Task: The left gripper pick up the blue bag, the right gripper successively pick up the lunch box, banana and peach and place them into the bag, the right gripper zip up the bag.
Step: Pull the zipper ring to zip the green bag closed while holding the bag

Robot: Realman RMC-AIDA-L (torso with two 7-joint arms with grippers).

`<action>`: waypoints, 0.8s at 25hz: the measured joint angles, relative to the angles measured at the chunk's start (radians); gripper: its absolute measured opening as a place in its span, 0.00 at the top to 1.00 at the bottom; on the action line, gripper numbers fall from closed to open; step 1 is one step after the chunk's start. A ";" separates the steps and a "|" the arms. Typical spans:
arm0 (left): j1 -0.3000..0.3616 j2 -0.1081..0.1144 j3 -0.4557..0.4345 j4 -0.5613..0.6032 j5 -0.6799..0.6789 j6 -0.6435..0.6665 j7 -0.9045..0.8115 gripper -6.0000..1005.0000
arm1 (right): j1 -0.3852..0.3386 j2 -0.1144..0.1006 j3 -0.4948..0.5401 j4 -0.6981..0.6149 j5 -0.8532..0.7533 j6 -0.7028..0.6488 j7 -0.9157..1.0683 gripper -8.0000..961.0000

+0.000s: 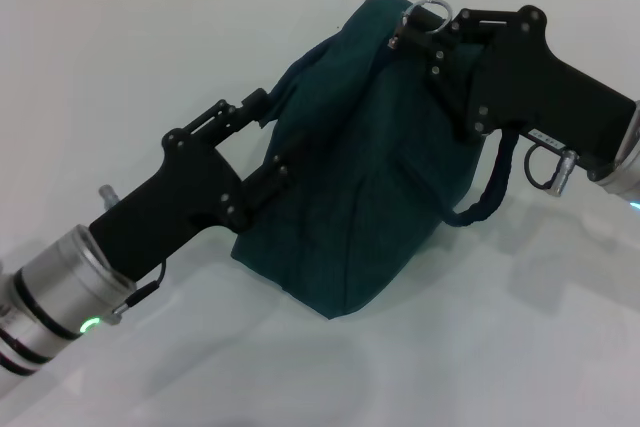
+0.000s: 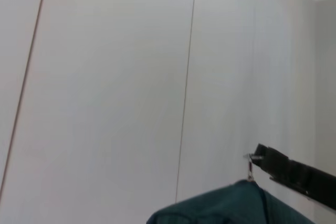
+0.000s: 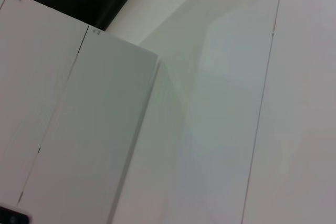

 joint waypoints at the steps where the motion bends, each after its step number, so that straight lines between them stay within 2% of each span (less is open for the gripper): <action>1: -0.008 0.000 0.000 -0.004 -0.001 -0.003 -0.001 0.41 | -0.001 0.000 -0.005 0.000 0.004 0.000 0.000 0.92; 10: -0.022 -0.002 0.003 -0.008 0.004 -0.021 0.003 0.44 | -0.005 0.000 -0.022 0.000 0.023 0.000 -0.001 0.92; 20: -0.023 -0.003 0.007 -0.005 0.011 -0.028 0.010 0.61 | -0.009 0.000 -0.034 0.018 0.045 -0.001 0.007 0.92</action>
